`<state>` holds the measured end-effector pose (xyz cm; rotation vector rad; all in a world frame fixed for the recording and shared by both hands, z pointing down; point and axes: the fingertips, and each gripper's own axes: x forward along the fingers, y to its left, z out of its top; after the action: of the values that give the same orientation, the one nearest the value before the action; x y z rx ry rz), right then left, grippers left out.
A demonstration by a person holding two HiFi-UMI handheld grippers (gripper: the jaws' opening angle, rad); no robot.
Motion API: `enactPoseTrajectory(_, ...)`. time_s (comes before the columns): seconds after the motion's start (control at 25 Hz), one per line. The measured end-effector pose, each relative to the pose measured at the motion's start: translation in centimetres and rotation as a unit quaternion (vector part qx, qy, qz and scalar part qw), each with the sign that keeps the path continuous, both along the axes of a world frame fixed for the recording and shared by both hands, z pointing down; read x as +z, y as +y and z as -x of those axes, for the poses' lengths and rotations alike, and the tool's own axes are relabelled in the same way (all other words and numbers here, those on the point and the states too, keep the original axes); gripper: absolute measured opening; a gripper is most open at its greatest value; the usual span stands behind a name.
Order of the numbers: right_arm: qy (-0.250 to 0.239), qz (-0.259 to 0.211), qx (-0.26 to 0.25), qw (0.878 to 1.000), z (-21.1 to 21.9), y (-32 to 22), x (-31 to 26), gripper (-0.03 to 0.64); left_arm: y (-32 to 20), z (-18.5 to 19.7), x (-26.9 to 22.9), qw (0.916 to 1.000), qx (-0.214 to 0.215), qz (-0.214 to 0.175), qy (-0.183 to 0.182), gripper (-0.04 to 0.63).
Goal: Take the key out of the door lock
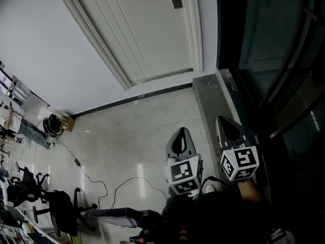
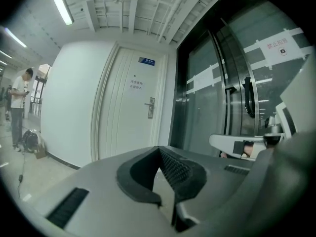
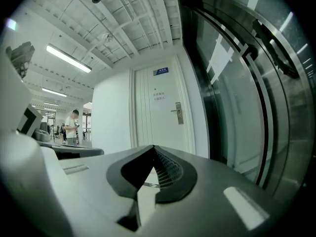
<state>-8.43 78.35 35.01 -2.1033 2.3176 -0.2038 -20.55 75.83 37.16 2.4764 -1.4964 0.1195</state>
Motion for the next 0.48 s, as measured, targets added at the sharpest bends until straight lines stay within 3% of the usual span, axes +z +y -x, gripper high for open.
enactPoseTrajectory(0.16,-0.016,-0.003,0.007,1.0,0.4,-1.3,0.1,0.002,-1.1,1.6,0.1,0.9997,0.003,0.015,0.02,0.0)
enactPoseTrajectory(0.48,-0.004,0.006,0.025,1.0,1.5,-3.2,1.5,0.002,-3.3,3.1,3.3,0.9988,0.009,0.046,0.012,0.0)
